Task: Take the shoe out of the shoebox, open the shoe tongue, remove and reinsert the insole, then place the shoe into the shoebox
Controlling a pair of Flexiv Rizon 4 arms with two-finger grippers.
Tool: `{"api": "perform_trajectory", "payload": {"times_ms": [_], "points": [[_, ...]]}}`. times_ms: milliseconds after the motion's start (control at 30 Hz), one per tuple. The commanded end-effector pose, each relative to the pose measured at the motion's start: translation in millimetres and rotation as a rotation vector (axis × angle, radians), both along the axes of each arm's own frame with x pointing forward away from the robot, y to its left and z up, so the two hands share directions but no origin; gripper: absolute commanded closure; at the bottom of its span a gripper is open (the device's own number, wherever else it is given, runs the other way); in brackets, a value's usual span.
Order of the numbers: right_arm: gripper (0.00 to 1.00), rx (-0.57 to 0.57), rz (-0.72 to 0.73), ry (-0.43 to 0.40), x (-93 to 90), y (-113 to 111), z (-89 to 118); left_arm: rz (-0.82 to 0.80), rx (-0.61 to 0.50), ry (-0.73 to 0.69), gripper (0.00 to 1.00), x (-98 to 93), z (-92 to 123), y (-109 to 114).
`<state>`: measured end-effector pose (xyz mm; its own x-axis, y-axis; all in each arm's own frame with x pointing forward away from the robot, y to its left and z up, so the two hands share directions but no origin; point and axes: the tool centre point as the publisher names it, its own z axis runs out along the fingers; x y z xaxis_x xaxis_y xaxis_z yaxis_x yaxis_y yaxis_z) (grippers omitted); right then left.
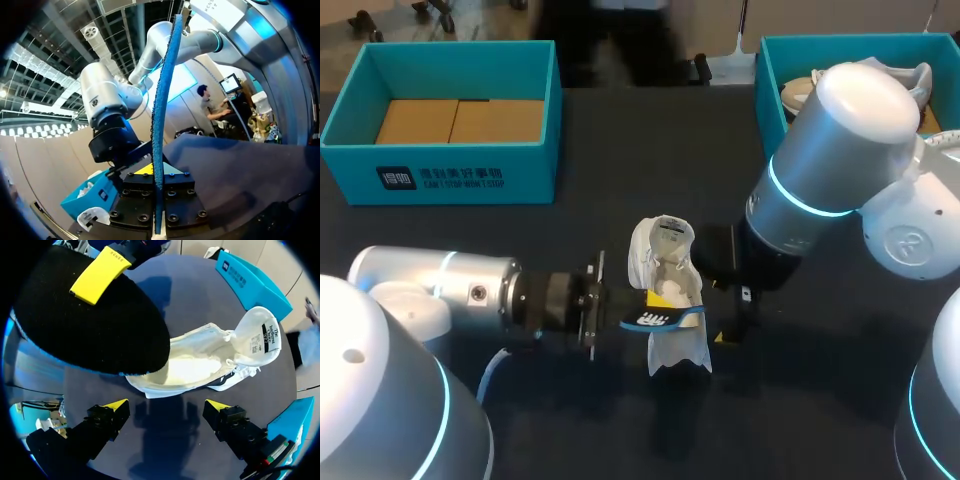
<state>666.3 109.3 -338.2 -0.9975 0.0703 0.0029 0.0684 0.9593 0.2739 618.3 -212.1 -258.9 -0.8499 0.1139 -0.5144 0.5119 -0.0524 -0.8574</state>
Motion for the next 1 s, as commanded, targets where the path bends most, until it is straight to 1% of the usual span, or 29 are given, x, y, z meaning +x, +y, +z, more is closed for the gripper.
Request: {"api": "perform_trajectory", "payload": {"times_ms": [33, 367, 800, 1000], "points": [[0.00, -0.003, -0.001, -0.002, -0.5, 1.4, -1.1, -0.002, -0.001, 0.002, 1.00, 2.2, -5.7, -6.2], [0.00, -0.003, -0.001, -0.002, -0.5, 1.4, -1.1, 0.008, 0.009, -0.002, 1.00, 4.0, -11.8, -10.3], [0.00, -0.003, -0.001, -0.002, -0.5, 1.4, -1.1, 0.044, 0.024, -0.002, 1.00, 10.9, -19.4, -5.3], [0.00, -0.003, -0.001, -0.002, -0.5, 1.4, -1.1, 0.049, 0.025, -0.002, 1.00, 13.9, -21.8, -10.6]]}}
